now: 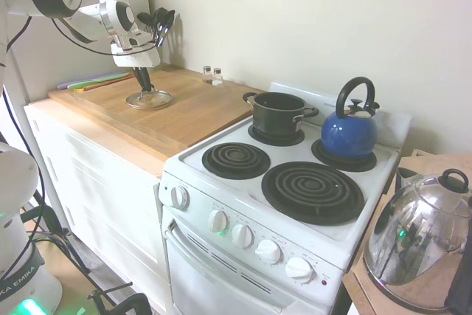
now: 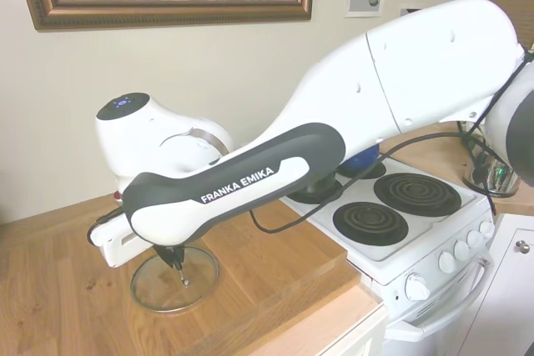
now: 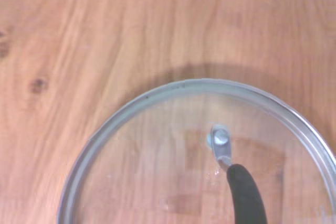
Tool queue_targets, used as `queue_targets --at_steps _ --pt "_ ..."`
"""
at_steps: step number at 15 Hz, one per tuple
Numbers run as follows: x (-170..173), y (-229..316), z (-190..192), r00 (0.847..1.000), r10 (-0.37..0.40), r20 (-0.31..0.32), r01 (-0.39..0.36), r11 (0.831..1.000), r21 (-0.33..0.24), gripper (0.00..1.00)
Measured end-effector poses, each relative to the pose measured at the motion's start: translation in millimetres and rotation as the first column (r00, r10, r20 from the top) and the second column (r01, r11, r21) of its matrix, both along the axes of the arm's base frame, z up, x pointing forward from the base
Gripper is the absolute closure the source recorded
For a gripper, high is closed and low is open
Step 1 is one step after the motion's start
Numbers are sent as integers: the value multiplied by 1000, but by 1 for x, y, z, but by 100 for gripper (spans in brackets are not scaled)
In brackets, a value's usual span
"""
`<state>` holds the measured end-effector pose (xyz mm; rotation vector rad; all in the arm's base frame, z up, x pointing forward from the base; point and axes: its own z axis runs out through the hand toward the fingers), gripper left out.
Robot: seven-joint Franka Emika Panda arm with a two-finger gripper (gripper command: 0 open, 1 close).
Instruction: Uncover the lid of the pot
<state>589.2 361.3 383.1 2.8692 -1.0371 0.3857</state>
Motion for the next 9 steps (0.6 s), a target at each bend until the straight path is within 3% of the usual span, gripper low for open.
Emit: queue_targets --at_steps 9 --pt "6 1 12 1000 -11 -11 11 1000 3 0"
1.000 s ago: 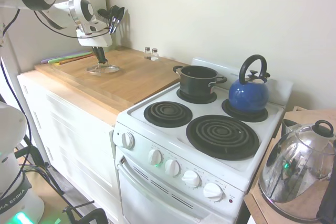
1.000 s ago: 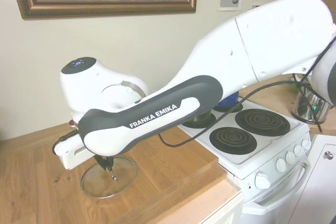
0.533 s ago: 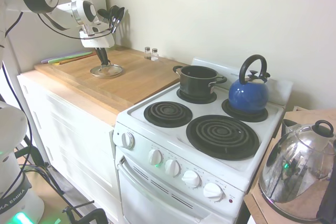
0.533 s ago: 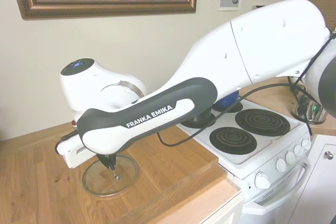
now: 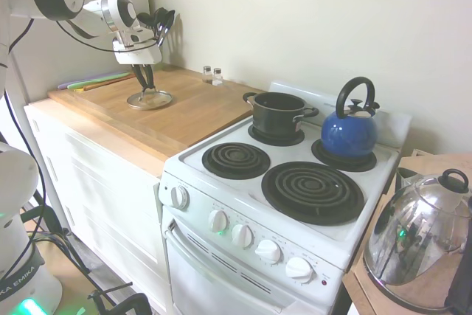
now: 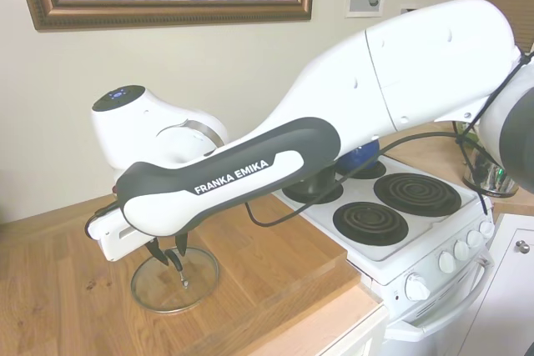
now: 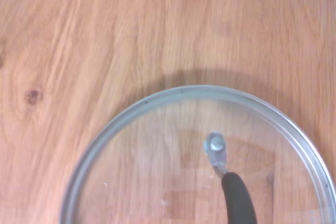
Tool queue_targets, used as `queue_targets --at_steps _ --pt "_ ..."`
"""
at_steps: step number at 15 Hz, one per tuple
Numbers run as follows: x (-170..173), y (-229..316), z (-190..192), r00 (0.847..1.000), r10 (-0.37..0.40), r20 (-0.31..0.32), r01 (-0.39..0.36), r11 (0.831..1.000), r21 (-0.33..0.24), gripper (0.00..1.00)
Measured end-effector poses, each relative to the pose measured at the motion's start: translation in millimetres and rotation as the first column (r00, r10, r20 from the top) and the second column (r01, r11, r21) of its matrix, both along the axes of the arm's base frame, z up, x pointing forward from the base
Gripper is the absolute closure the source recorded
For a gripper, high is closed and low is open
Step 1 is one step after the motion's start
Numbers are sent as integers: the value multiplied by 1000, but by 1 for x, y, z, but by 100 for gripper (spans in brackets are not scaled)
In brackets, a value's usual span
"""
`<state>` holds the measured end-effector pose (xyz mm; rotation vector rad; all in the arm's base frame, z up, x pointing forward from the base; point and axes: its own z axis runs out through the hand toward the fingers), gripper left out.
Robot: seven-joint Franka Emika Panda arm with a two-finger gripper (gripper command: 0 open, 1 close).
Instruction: Uncover the lid of the pot
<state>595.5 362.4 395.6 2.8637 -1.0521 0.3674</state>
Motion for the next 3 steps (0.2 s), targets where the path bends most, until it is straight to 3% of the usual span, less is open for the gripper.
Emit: queue_targets --at_steps 3 --pt "0 -2 27 999 2 40 -4 999 34 0"
